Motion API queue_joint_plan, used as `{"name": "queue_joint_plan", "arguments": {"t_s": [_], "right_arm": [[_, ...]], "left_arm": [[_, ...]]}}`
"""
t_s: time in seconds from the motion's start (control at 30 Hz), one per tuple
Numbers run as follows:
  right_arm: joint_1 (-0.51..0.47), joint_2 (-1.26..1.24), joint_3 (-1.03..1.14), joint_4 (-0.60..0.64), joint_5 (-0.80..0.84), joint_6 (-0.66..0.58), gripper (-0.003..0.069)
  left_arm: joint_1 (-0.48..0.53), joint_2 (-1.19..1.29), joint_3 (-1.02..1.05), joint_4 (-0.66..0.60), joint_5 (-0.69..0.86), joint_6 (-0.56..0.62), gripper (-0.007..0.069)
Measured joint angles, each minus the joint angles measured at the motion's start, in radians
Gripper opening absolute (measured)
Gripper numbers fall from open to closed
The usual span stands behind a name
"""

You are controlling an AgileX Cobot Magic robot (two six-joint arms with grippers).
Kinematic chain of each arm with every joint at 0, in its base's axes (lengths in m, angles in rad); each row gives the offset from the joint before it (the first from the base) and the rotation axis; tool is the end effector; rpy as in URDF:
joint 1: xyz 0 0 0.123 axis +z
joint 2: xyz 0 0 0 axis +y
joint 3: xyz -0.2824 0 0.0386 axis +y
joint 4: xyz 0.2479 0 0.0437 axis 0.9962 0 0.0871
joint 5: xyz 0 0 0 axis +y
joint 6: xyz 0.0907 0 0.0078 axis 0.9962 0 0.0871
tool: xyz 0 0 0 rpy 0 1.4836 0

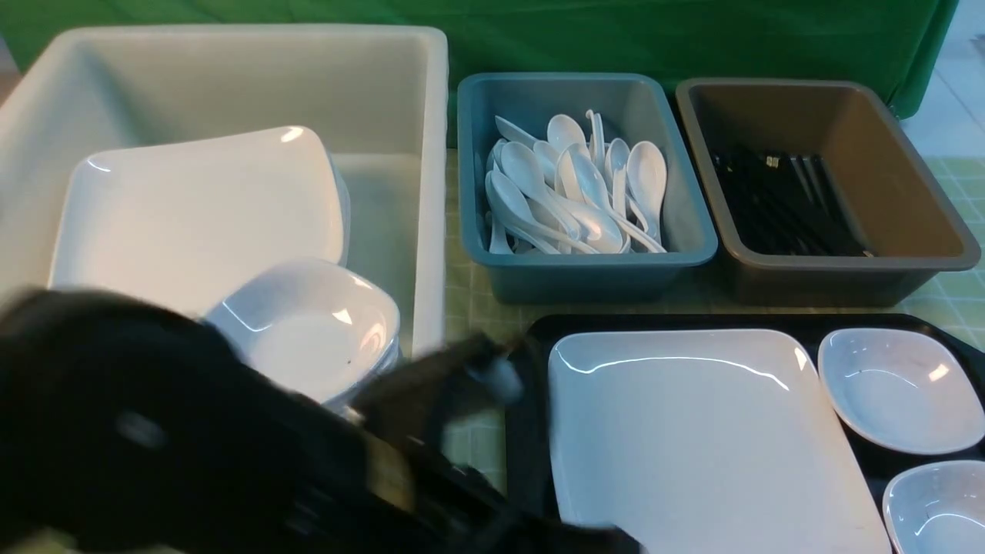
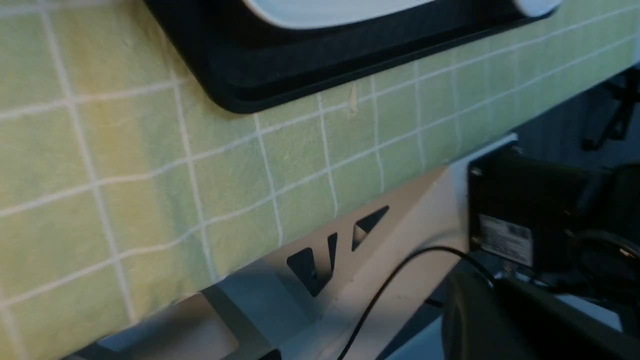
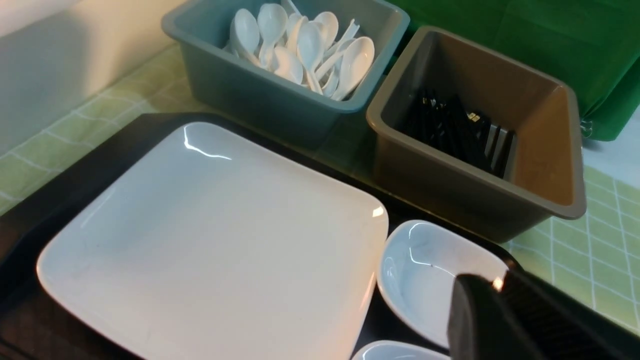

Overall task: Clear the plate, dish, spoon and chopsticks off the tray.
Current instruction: Use the left arm to grab a plate from the dinner plate

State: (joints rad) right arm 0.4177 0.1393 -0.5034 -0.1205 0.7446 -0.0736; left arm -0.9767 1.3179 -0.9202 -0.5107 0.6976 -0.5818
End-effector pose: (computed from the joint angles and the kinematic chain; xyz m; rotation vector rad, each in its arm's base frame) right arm 0.0292 0.0049 0.3035 -0.4777 1.7983 0.1012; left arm 0.1235 -0.2339 0.2804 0.1350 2.8708 -1.0330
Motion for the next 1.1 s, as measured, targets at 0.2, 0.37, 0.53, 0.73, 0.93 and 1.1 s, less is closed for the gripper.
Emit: {"name": "queue_joint_plan", "arguments": {"t_s": [0.2,0.37,0.53,0.73,0.93,1.1], "right_arm": [[0.000,0.000,0.000,0.000,0.000,0.000,0.0069],[0.000,0.000,0.000,0.000,0.000,0.000,0.0071],[0.000,0.000,0.000,0.000,0.000,0.000,0.0074],[0.000,0.000,0.000,0.000,0.000,0.000,0.0084],[0.000,0.000,0.000,0.000,0.000,0.000,0.0087],[0.000,0.000,0.000,0.001,0.000,0.000,0.0093]], "left_arm": [[-0.060,0.233,0.000,0.014,-0.187,-0.113,0.0260],[-0.033,0.318,0.000,0.021,-0.276,-0.148,0.0394],[-0.018,0.349,0.000,0.053,-0.366,-0.212,0.0458],[-0.014,0.414,0.000,0.061,-0.408,-0.292,0.0463],[-0.014,0.472,-0.002,0.059,-0.518,-0.337,0.0463],[-0.014,0.499,-0.010,0.055,-0.584,-0.361,0.0463]]}}
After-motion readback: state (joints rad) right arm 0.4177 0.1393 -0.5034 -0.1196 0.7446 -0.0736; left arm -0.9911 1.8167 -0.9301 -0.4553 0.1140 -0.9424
